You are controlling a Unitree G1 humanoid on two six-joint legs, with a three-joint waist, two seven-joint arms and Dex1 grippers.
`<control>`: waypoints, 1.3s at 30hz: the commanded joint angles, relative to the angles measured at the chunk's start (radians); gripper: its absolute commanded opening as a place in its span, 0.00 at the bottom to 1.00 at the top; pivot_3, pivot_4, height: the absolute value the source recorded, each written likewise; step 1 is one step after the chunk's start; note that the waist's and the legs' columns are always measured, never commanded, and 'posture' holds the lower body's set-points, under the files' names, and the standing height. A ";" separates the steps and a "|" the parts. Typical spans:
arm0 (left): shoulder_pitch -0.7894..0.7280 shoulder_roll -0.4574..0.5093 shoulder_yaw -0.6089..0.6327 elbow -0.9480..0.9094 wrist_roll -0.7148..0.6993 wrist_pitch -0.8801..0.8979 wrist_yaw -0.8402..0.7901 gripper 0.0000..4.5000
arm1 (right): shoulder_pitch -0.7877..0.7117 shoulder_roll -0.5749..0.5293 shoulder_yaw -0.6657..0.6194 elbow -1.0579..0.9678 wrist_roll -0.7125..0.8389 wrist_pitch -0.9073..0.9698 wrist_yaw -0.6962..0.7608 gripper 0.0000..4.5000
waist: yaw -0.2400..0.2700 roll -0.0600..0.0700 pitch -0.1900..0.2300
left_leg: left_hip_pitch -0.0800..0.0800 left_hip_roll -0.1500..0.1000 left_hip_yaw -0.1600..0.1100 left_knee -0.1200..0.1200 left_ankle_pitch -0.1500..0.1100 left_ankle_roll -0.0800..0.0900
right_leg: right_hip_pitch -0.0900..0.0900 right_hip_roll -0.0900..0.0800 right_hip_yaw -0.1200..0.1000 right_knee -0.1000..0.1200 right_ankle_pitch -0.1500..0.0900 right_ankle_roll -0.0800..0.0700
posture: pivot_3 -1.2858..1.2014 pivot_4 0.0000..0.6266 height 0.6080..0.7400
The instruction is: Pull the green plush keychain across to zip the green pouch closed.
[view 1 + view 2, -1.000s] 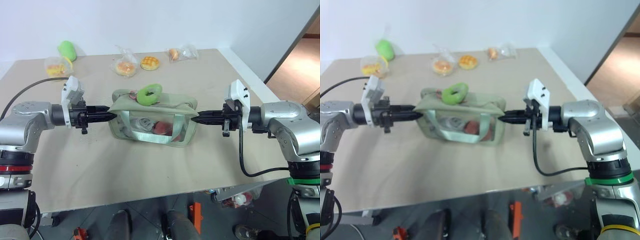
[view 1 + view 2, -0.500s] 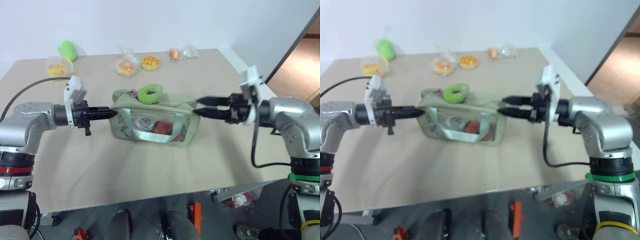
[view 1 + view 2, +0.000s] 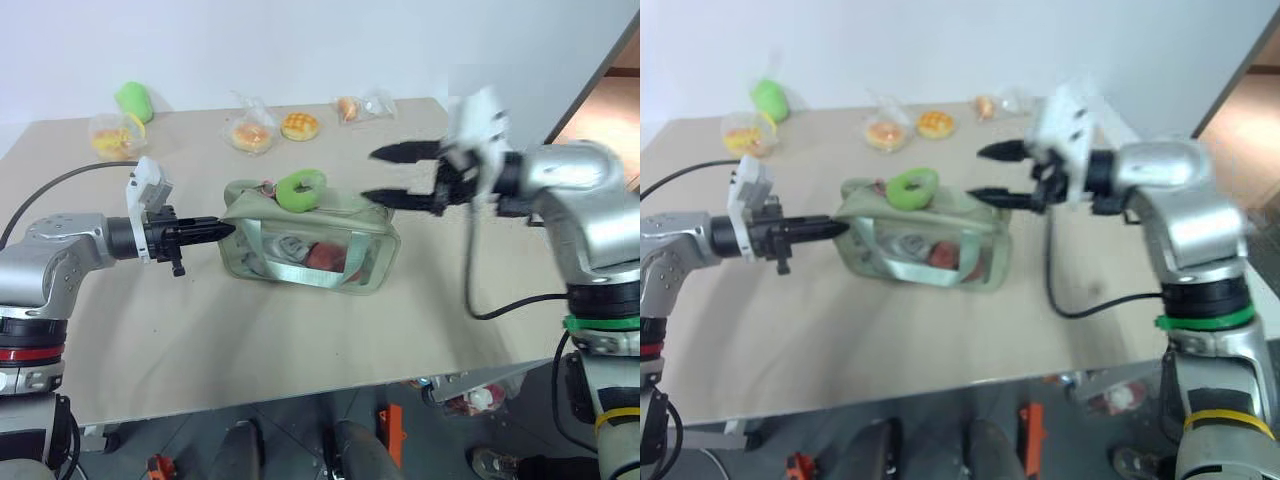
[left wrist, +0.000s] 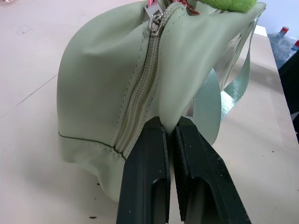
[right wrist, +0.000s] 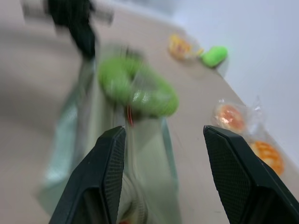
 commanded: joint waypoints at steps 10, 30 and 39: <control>0.010 -0.001 0.025 -0.030 -0.028 0.009 0.023 0.00 | -0.142 0.056 0.028 0.155 -0.198 -0.376 0.007 0.60 | 0.008 0.000 0.000 | -0.002 0.000 0.000 -0.001 0.000 0.000 | -0.002 0.000 0.001 0.000 0.000 0.000 | 0.52 0.24 1.00; 0.023 -0.013 0.042 -0.052 -0.052 0.025 0.071 0.00 | -0.185 0.176 0.102 0.220 -0.239 -0.488 0.109 0.60 | 0.013 0.000 0.000 | -0.001 0.000 0.001 0.000 0.000 -0.001 | -0.002 0.000 0.001 0.001 0.000 0.000 | 0.52 0.24 1.00; 0.043 -0.013 0.049 -0.072 -0.069 0.027 0.096 0.00 | -0.201 0.222 0.104 0.262 -0.239 -0.496 0.114 0.44 | 0.013 0.000 0.000 | -0.001 0.000 0.001 0.000 0.000 -0.001 | -0.002 0.000 0.001 0.001 0.000 0.000 | 0.52 0.24 1.00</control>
